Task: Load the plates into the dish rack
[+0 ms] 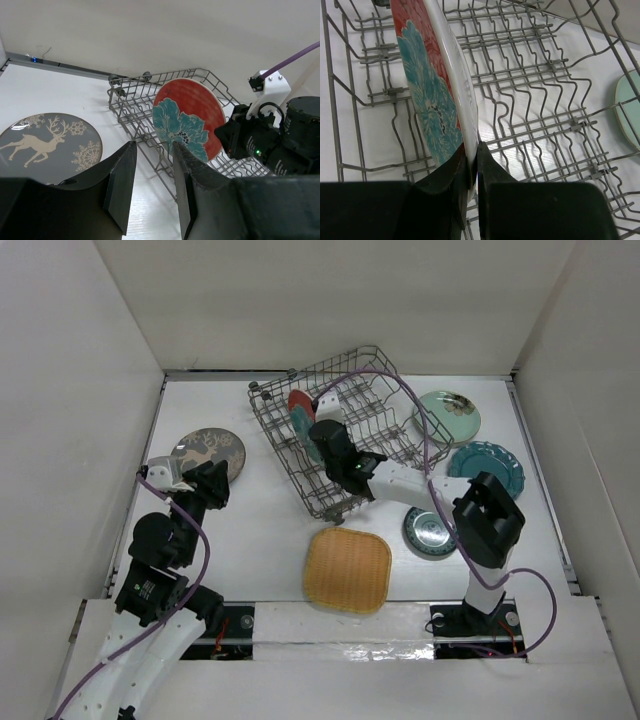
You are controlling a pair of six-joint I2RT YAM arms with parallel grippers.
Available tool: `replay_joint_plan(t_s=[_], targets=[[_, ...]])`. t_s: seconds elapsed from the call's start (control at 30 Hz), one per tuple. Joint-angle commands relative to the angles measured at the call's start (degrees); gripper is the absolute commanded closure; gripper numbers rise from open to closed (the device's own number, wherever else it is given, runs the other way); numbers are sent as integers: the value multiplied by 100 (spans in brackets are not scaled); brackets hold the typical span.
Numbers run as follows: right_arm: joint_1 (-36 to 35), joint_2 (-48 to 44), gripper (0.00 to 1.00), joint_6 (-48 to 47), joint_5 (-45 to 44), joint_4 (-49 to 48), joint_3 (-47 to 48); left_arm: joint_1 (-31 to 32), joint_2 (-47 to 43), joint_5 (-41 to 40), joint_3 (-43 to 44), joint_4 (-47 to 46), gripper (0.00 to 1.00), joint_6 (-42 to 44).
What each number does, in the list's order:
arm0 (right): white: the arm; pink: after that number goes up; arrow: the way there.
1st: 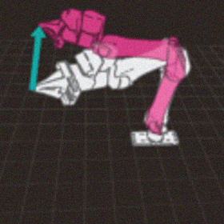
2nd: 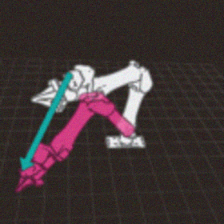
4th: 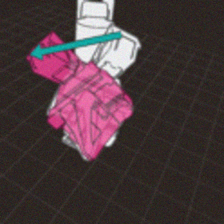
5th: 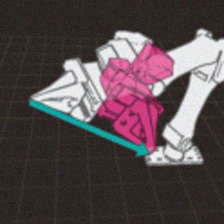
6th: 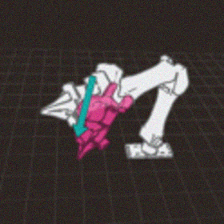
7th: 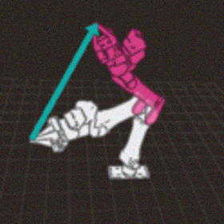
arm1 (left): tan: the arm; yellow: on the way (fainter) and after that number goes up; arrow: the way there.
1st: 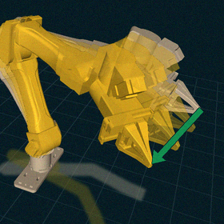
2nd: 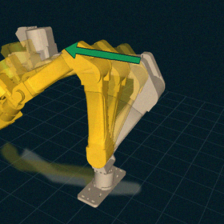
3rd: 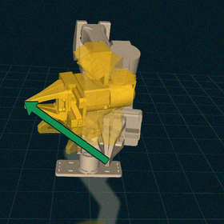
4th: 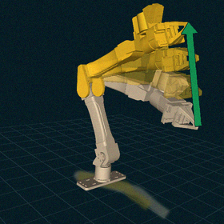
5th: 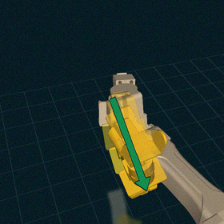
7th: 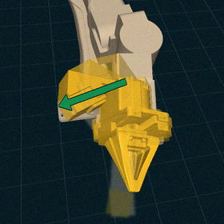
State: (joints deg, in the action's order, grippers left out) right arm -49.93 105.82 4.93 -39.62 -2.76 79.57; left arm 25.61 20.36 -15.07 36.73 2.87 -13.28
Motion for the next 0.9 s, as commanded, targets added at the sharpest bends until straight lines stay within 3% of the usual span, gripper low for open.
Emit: replay_joint_plan(t_s=[0.0,0.1,0.2,0.4,0.63,0.87], targets=[[-245,26,90,-27,-545,-919,392,-29,-94,48,-26,-191,69,53],[-403,62,71,-53,-635,-779,506,-29,-137,57,-34,-182,69,53],[-534,-52,66,-71,-714,-822,454,-29,-190,57,-34,-173,69,45],[-588,-114,62,43,-697,-638,384,-29,-287,92,-34,-164,69,36],[-588,-473,50,166,-407,-418,436,-29,-349,144,-34,-147,68,18],[-588,-1071,47,272,-64,-190,332,-29,-401,162,-34,-147,68,27]])
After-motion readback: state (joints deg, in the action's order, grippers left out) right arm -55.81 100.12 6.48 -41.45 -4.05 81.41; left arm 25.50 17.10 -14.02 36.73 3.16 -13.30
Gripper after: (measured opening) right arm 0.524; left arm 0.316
